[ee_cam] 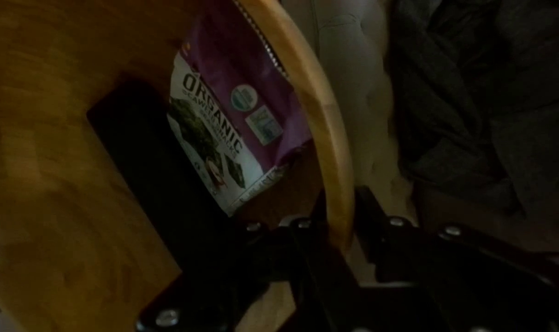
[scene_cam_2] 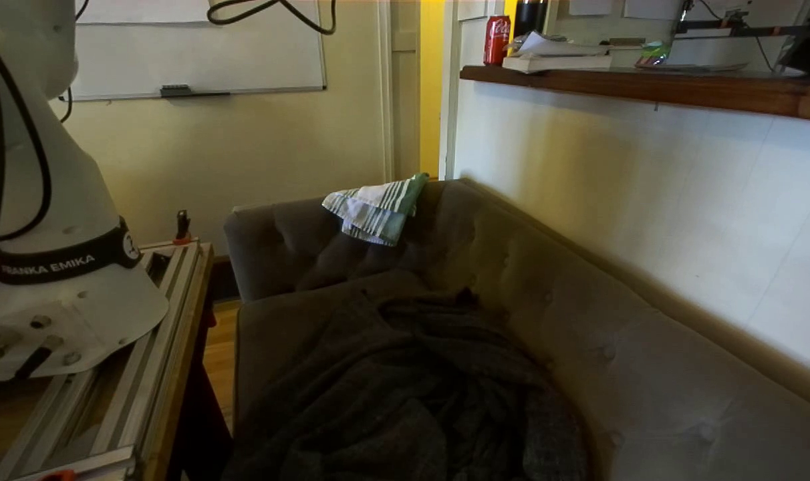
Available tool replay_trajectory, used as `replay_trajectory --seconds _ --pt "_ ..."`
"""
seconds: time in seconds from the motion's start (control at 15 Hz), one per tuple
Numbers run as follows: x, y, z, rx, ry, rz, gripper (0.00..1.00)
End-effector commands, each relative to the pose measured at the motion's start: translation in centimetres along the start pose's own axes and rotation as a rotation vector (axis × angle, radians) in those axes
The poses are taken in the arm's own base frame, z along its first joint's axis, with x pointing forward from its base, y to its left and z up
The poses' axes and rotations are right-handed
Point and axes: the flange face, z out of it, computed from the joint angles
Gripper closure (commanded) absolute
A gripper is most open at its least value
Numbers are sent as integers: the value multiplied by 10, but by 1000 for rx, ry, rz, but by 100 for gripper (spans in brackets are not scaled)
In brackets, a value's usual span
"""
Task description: Put the wooden bowl on the armrest
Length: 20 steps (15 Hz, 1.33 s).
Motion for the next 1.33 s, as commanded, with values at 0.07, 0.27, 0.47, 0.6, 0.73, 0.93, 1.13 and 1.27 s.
replay_trajectory --seconds 0.07,0.27,0.47,0.6,0.73,0.93,1.13,1.27 --pt "-1 -2 11 37 -4 1 84" --pt "4 -1 27 60 -9 -6 84" --pt "3 -3 28 55 -7 15 96" --pt "-8 -12 28 80 0 26 96" --pt "-28 -24 25 81 8 45 96" --pt "-54 -29 19 16 49 138 96" --pt "-80 -46 21 14 92 157 96" --pt "-96 -65 27 47 69 179 96"
